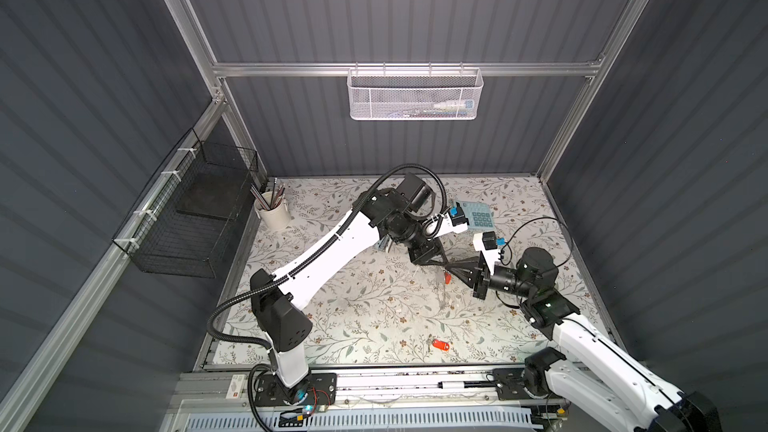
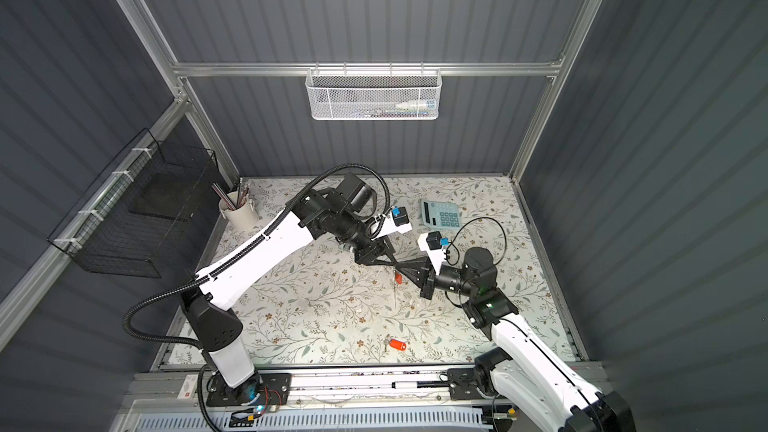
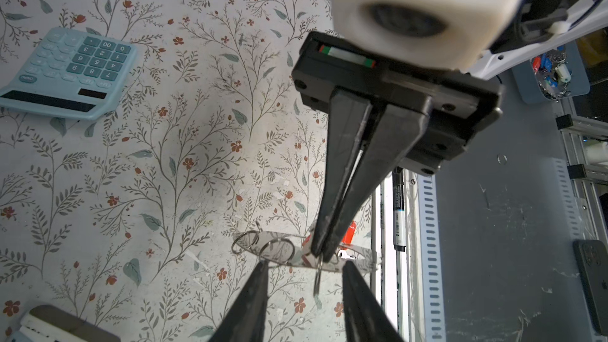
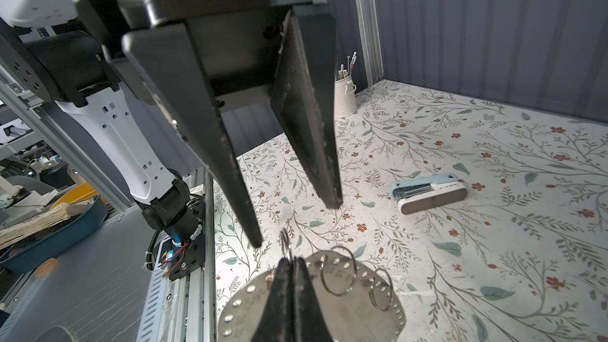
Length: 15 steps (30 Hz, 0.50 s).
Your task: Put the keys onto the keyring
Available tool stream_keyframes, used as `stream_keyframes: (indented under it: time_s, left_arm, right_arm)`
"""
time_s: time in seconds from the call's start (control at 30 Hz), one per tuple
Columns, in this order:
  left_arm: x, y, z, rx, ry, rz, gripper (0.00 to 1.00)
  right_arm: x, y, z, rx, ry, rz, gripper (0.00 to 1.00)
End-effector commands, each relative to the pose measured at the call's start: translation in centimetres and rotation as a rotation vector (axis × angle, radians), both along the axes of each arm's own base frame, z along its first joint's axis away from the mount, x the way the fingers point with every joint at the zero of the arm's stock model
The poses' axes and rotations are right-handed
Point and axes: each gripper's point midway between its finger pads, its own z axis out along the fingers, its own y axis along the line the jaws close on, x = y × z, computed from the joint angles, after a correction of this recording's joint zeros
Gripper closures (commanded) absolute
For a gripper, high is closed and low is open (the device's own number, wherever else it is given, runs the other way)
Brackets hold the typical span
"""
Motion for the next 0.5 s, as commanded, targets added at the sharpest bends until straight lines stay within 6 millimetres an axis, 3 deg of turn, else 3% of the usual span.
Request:
stream_keyframes:
  time_s: [0.0,0.47]
  left_arm:
    - [-0.38,0.5,-0.38,0.055,0.009,-0.017,0.65]
    - [-0.68,0.21,-1.23,0.094,0.025,-0.026,0.73]
  right_arm:
    - [-0.22,0.21,1.89,0.02,-0.072,0.019,1.0]
    - [-0.33,0.12,1.91,0.021,-0.076,0.015,1.0]
